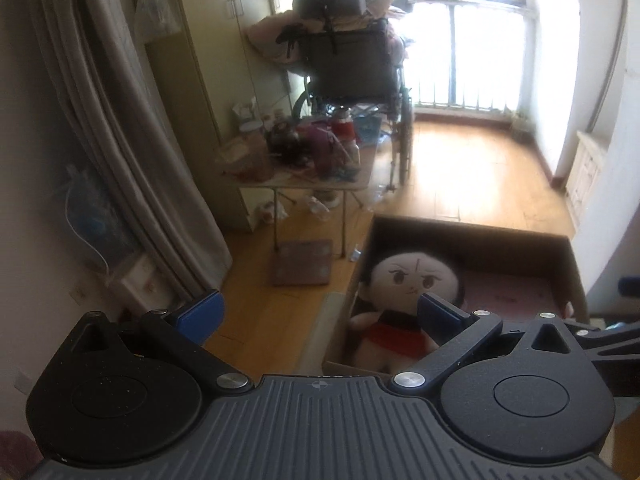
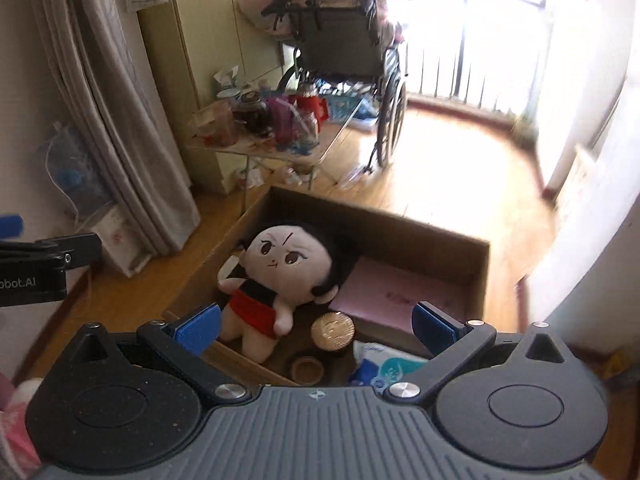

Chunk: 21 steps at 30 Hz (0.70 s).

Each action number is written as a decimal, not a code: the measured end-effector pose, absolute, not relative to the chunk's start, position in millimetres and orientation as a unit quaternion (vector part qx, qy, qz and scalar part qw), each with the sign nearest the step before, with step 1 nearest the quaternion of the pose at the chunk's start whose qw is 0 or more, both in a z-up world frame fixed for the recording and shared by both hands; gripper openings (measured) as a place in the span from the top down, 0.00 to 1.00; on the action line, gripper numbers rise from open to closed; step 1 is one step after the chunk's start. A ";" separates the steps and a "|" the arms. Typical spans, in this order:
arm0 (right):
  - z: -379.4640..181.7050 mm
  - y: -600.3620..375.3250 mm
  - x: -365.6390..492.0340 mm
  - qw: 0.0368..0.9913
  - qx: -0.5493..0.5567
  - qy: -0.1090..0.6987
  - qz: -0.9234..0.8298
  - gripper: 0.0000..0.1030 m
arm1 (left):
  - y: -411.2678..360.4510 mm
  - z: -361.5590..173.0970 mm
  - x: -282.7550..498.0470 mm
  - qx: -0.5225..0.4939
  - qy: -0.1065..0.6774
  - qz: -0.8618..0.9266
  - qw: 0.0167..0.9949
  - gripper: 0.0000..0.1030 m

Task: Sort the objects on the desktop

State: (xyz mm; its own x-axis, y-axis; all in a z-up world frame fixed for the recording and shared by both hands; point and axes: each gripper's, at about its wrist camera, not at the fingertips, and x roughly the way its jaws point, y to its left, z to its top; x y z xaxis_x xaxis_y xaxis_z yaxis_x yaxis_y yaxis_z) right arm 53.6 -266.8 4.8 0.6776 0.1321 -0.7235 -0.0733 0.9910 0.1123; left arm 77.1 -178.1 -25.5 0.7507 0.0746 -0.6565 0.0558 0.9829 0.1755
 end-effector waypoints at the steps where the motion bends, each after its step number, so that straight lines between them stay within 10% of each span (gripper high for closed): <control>1: 6.8 -264.2 50.2 0.919 0.028 0.390 0.052 0.00 | -181.3 -24.7 74.7 0.101 0.352 0.004 0.931 0.00; 21: 22.9 -289.3 15.6 0.940 0.039 0.339 0.012 0.00 | -179.7 -5.9 56.6 -0.018 0.367 -0.024 0.930 0.00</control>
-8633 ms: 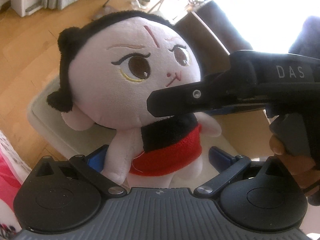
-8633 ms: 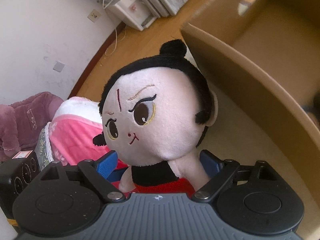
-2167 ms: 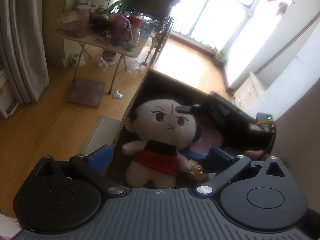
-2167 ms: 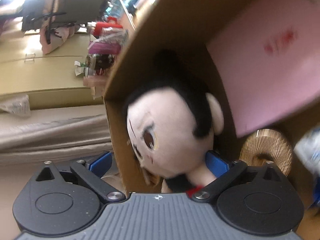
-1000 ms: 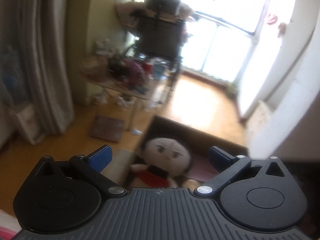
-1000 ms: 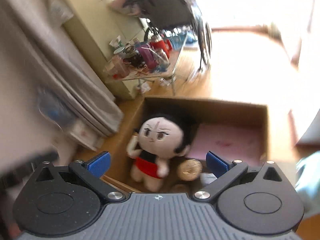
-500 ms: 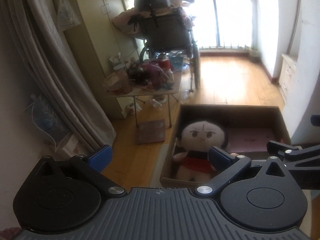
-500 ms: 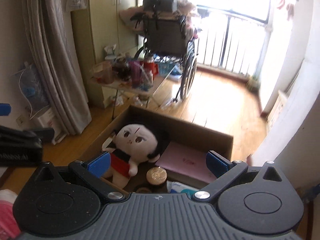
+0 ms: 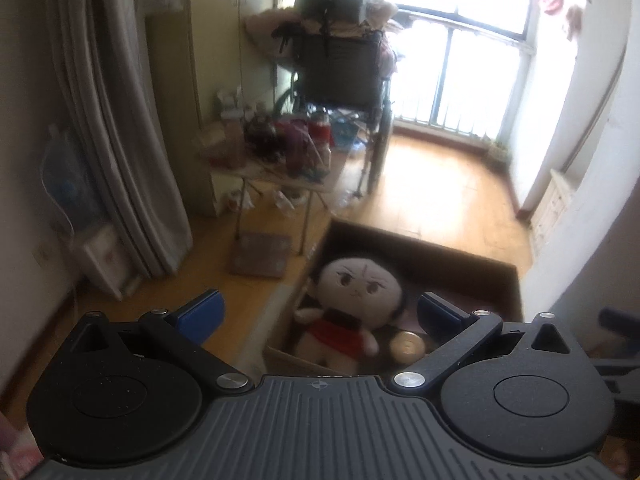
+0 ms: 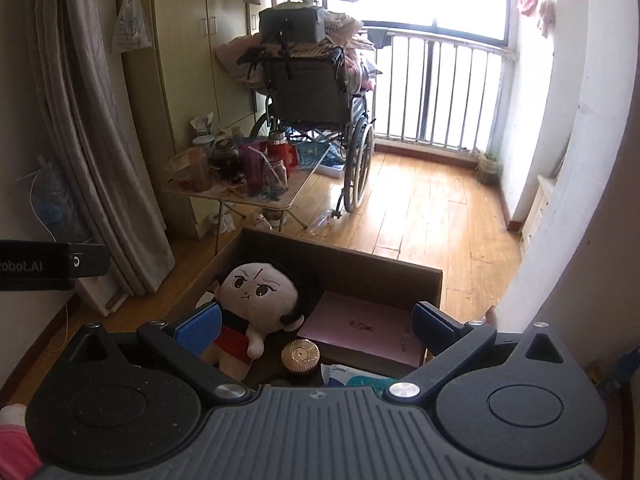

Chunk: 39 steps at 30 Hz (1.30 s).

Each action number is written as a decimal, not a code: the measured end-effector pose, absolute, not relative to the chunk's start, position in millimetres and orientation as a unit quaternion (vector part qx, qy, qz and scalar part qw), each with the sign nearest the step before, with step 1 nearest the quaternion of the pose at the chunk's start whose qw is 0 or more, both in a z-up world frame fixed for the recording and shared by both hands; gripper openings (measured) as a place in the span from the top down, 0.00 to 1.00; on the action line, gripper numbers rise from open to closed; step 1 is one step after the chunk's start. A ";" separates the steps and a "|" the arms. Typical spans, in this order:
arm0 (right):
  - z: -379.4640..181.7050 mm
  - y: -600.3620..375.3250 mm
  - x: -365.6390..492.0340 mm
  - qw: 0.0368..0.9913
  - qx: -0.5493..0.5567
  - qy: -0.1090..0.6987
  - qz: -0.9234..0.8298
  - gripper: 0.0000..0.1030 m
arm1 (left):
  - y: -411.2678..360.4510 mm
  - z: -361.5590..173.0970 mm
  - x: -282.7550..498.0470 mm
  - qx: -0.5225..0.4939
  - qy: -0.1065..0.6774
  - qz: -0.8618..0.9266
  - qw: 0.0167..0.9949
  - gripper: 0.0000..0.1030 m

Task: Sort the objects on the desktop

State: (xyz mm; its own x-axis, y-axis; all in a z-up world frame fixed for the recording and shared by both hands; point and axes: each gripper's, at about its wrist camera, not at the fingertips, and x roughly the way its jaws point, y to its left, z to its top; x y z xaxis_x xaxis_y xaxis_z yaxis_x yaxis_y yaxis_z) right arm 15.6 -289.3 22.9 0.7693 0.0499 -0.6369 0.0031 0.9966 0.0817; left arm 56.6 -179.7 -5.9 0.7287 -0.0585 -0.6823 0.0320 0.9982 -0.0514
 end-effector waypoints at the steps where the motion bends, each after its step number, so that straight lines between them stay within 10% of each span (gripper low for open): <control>1: 22.1 -290.0 16.6 0.938 0.038 0.344 0.010 0.00 | -178.2 -7.6 58.5 -0.024 0.376 -0.022 0.926 0.00; 39: -37.0 -305.2 58.6 0.833 0.056 0.550 -0.027 0.00 | -218.6 -62.6 83.4 0.040 0.555 -0.027 0.830 0.00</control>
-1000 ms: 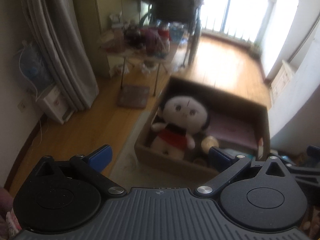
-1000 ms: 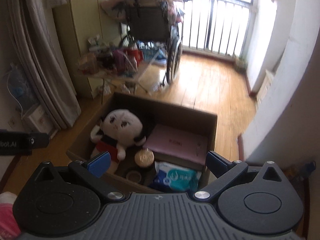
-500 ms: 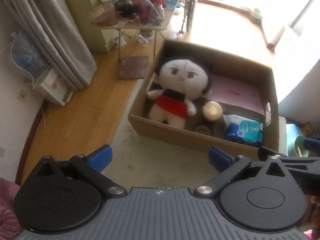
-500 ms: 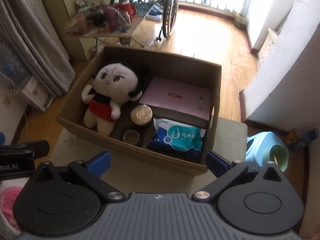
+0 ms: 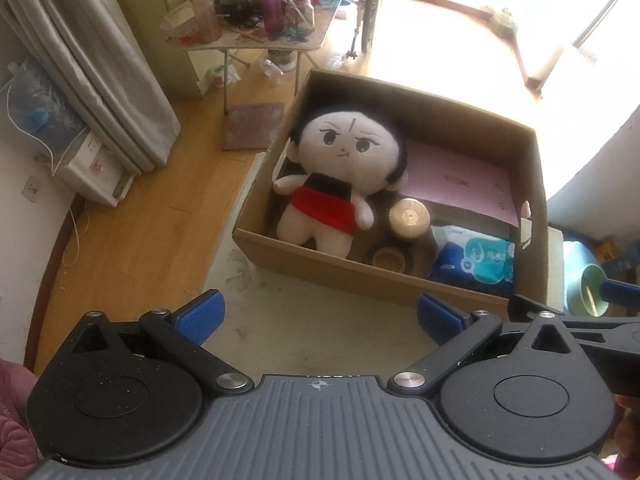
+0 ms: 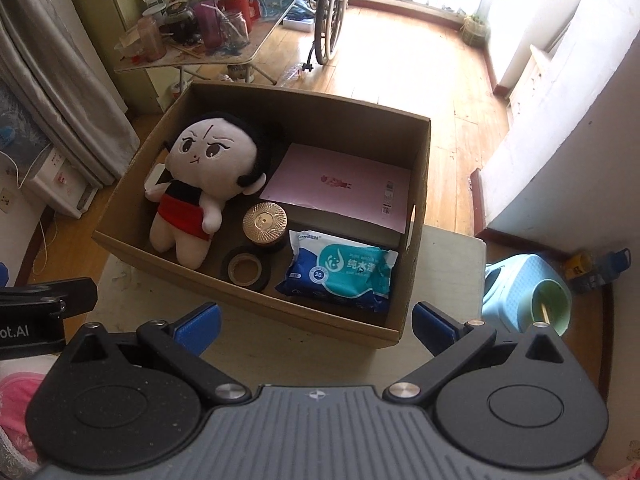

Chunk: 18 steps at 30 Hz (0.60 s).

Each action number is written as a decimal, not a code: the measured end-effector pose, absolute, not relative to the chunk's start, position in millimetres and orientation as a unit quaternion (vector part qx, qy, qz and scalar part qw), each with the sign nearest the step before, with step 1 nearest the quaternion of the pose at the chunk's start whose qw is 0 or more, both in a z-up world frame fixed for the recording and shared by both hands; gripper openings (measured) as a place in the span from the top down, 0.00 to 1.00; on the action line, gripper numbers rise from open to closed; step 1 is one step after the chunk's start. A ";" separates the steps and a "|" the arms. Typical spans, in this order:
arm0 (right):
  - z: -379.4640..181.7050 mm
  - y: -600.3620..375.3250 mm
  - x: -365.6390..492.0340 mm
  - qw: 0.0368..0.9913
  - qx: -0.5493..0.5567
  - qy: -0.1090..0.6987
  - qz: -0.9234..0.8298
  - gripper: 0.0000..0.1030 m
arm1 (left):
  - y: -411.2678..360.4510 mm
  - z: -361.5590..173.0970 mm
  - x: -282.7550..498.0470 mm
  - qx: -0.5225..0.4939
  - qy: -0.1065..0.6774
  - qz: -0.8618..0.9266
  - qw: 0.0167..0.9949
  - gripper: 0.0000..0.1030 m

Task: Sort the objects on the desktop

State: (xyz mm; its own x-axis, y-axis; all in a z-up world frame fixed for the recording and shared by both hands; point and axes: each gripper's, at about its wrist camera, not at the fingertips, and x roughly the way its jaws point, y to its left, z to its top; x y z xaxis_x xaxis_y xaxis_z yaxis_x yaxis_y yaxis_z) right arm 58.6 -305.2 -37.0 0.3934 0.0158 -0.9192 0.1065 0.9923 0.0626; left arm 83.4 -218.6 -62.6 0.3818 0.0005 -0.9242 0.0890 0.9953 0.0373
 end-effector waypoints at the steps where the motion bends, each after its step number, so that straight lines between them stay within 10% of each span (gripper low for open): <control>1: -37.5 -306.0 59.2 0.832 0.056 0.551 -0.027 0.00 | -219.4 -62.8 84.3 0.041 0.556 -0.027 0.830 0.00; 18: -40.2 -309.0 66.8 0.826 0.054 0.560 -0.028 0.00 | -227.9 -65.2 89.8 0.040 0.559 -0.027 0.828 0.00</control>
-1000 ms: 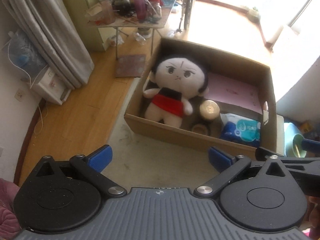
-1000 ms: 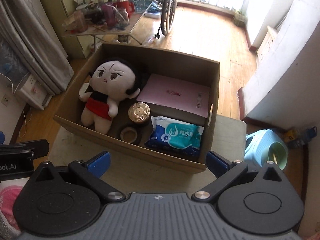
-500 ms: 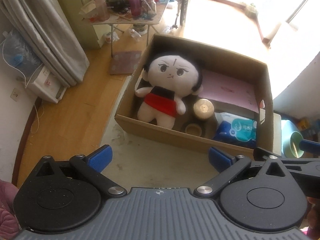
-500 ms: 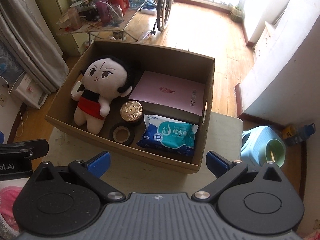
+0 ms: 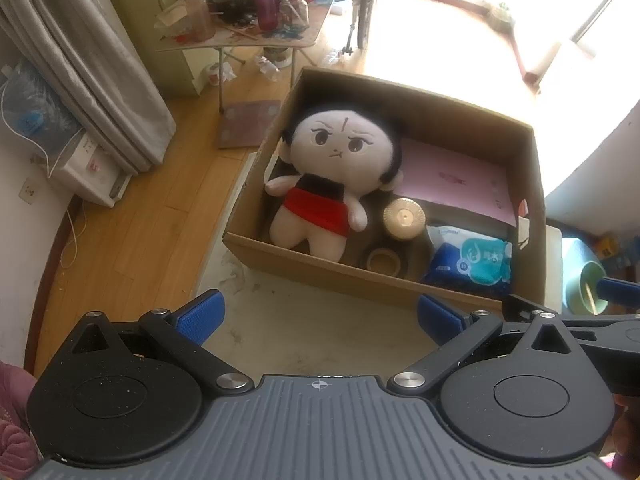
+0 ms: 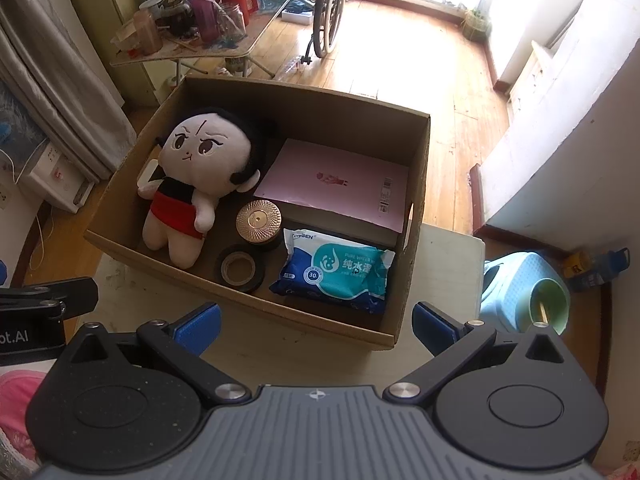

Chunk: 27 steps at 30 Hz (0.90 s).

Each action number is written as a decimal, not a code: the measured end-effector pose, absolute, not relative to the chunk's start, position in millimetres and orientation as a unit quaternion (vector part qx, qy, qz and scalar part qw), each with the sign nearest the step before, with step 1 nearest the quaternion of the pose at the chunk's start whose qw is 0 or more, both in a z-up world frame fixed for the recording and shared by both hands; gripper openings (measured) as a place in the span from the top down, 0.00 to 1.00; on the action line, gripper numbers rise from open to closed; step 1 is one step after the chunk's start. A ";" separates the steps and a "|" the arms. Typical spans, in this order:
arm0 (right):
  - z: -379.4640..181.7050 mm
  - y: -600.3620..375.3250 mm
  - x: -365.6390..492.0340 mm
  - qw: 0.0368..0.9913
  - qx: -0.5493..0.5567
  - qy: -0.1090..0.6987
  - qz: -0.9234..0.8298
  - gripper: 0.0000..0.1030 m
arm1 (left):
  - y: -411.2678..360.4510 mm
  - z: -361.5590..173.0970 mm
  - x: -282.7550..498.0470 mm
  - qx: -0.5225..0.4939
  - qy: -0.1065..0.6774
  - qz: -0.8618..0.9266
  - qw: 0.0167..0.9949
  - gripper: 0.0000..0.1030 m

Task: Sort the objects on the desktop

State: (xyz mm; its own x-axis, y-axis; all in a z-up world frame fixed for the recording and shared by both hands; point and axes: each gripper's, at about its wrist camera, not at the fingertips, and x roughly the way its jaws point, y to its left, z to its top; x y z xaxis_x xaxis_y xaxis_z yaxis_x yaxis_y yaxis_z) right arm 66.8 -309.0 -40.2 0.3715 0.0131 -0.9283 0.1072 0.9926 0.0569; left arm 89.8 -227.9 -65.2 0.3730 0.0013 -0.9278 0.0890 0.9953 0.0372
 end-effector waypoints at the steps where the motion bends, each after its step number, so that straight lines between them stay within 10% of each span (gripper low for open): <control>1: -40.6 -308.9 67.5 0.826 0.054 0.560 -0.028 0.00 | -228.1 -65.3 90.0 0.040 0.560 -0.026 0.827 0.00; 27: -44.3 -309.7 71.7 0.823 0.055 0.564 -0.031 0.00 | -229.0 -67.8 91.6 0.044 0.562 -0.029 0.826 0.00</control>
State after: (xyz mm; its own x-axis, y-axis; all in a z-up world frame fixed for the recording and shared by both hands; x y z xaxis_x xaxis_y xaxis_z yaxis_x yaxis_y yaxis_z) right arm 71.7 -309.7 -44.3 0.3611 0.0116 -0.9325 0.1130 0.9920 0.0561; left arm 91.6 -229.0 -67.8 0.3671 0.0011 -0.9302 0.0967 0.9945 0.0394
